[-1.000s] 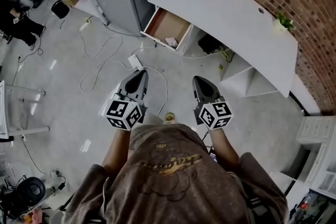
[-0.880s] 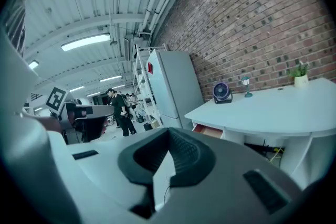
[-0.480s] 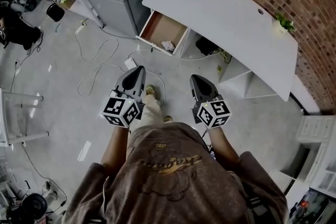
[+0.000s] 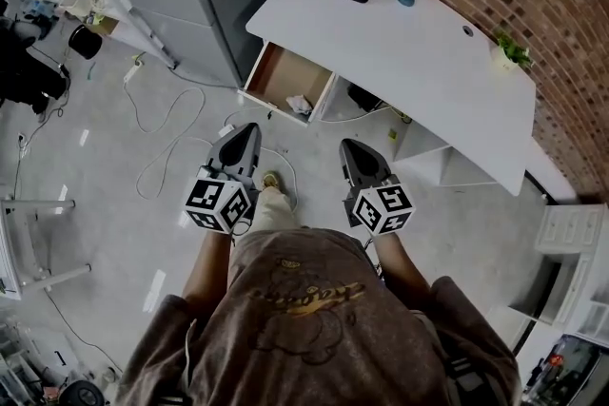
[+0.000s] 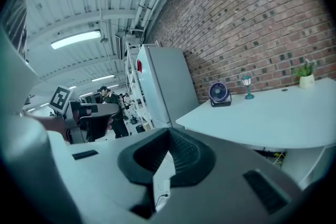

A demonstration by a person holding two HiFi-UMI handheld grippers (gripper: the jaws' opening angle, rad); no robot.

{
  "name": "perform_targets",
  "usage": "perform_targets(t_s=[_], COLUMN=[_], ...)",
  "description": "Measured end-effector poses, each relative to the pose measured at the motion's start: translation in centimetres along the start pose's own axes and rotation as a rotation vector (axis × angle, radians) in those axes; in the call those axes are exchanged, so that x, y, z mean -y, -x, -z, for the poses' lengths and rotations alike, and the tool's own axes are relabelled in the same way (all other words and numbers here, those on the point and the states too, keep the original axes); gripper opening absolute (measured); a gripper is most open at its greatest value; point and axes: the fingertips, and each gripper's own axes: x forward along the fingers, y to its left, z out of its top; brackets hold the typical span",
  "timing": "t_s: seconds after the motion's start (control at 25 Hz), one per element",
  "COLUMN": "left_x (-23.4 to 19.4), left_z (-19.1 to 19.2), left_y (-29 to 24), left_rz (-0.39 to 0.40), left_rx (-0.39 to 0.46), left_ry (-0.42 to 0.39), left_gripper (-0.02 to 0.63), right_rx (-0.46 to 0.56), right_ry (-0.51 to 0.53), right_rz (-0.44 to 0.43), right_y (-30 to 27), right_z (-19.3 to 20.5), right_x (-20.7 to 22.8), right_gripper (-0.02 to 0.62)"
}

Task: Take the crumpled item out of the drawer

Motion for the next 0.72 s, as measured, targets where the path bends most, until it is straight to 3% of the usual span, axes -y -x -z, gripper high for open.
perform_targets(t_s=[0.28,0.72], left_x=[-4.0,-8.3], left_z=[-2.2,-4.0], left_y=[-5.6,-13.2], left_rz=[0.048,0.202], left_rx=[-0.025,-0.107], left_ry=[-0.008,0.001], left_gripper=[0.006,0.006], right_rx=[0.011,0.043], right_ry=[-0.015,-0.065], right_rz=[0.049,0.194], right_y=[-5.4,-11.4], right_z=[-2.6,-5.1], right_x=[2.0,4.4], right_gripper=[-0.006,-0.006])
